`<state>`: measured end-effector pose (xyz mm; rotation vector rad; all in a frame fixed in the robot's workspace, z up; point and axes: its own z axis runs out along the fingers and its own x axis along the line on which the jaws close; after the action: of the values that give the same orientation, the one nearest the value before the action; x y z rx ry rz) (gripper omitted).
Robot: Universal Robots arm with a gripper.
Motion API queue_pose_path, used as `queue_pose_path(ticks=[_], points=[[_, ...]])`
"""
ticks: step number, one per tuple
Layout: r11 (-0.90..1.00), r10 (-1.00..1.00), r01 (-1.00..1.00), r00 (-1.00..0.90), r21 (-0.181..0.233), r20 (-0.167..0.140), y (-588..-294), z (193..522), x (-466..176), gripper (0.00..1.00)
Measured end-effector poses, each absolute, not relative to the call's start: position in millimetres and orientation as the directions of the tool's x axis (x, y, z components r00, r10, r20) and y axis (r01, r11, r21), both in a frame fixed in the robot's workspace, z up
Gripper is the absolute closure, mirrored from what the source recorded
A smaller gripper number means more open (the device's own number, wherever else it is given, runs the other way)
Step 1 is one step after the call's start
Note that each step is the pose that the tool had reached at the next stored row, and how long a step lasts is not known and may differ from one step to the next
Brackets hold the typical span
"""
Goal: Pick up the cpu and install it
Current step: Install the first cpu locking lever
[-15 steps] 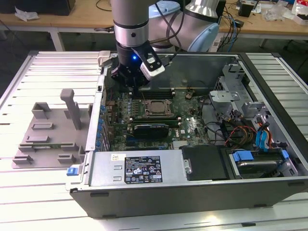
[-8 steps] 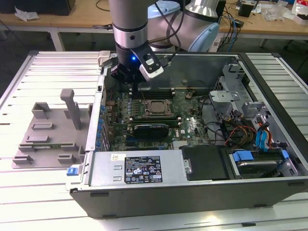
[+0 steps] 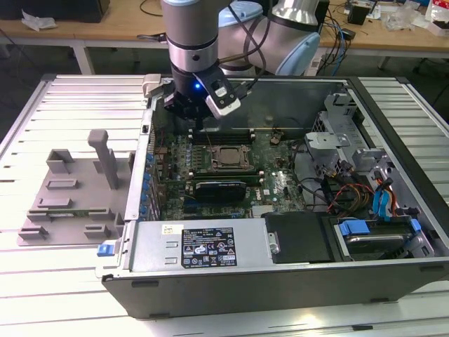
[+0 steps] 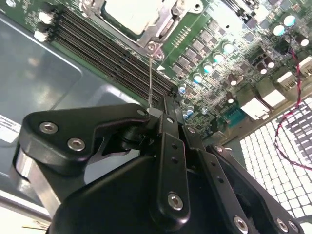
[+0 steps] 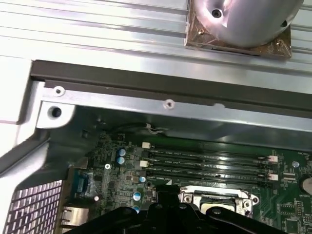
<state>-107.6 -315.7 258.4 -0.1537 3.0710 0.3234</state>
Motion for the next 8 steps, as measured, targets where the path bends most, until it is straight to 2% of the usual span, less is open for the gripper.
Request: queue_pose_path(ticks=[8], points=[[0.973,-0.093,-0.103,-0.994,0.206,-0.060,-315.9,257.8,-87.2,0.89]])
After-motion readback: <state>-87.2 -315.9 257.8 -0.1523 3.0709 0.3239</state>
